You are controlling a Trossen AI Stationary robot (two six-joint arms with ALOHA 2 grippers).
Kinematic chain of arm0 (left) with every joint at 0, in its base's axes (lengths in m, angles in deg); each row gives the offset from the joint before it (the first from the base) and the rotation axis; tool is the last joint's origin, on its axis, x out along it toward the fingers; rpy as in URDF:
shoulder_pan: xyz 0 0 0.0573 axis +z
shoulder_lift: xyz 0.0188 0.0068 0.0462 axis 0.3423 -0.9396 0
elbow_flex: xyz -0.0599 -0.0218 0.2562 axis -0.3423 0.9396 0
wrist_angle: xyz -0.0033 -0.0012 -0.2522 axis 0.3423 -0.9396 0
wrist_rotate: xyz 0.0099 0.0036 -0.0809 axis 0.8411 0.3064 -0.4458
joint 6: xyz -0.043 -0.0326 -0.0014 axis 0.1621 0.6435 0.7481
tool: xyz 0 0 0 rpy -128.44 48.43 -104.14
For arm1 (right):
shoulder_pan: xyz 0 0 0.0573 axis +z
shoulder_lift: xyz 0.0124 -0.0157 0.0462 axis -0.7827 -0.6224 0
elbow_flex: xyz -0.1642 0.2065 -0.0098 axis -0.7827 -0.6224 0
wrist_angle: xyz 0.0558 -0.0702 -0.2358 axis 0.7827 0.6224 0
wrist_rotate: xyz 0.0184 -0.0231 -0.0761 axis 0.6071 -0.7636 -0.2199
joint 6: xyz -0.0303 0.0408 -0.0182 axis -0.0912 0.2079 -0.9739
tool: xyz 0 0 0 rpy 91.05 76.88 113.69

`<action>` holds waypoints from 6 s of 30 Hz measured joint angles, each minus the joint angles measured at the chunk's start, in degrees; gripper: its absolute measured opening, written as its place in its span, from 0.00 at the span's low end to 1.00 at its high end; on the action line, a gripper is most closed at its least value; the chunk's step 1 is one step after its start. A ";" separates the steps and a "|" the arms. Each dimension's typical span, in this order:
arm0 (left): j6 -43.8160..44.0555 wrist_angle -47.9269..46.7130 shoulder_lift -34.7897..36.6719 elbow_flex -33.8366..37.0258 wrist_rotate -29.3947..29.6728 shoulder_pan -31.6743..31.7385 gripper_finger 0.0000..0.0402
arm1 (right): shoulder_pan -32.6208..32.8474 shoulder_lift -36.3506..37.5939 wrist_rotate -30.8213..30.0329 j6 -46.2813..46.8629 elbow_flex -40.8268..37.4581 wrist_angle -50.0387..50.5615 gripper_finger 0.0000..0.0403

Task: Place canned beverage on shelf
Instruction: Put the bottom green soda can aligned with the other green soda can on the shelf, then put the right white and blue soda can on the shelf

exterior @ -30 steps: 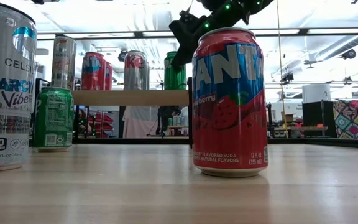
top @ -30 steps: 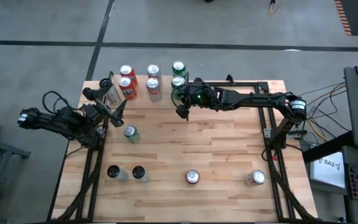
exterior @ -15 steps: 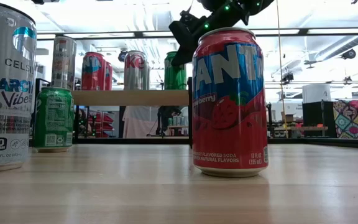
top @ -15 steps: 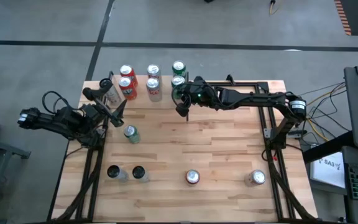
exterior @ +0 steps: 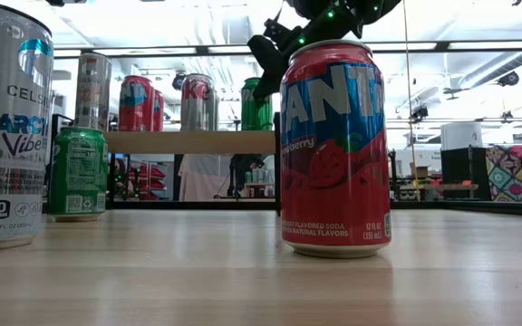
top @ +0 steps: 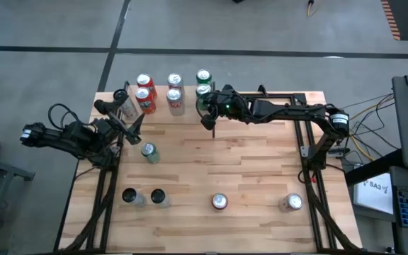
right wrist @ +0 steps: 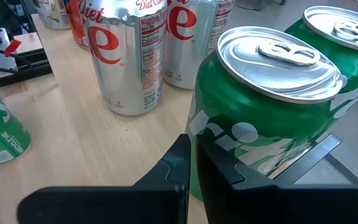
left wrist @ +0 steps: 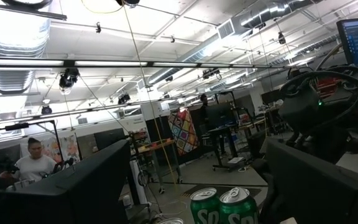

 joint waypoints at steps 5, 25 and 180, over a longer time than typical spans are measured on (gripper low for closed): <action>0.00 0.00 0.03 0.00 0.00 0.01 0.90 | -0.24 0.00 0.04 0.00 0.00 -0.01 0.04; 0.00 -0.52 0.57 0.11 0.02 -0.01 0.90 | 0.84 -0.61 0.65 1.16 0.00 -0.11 0.04; 77.05 -117.26 -66.74 -64.37 -29.40 -28.10 0.90 | 40.09 3.11 0.09 15.93 14.05 55.47 0.04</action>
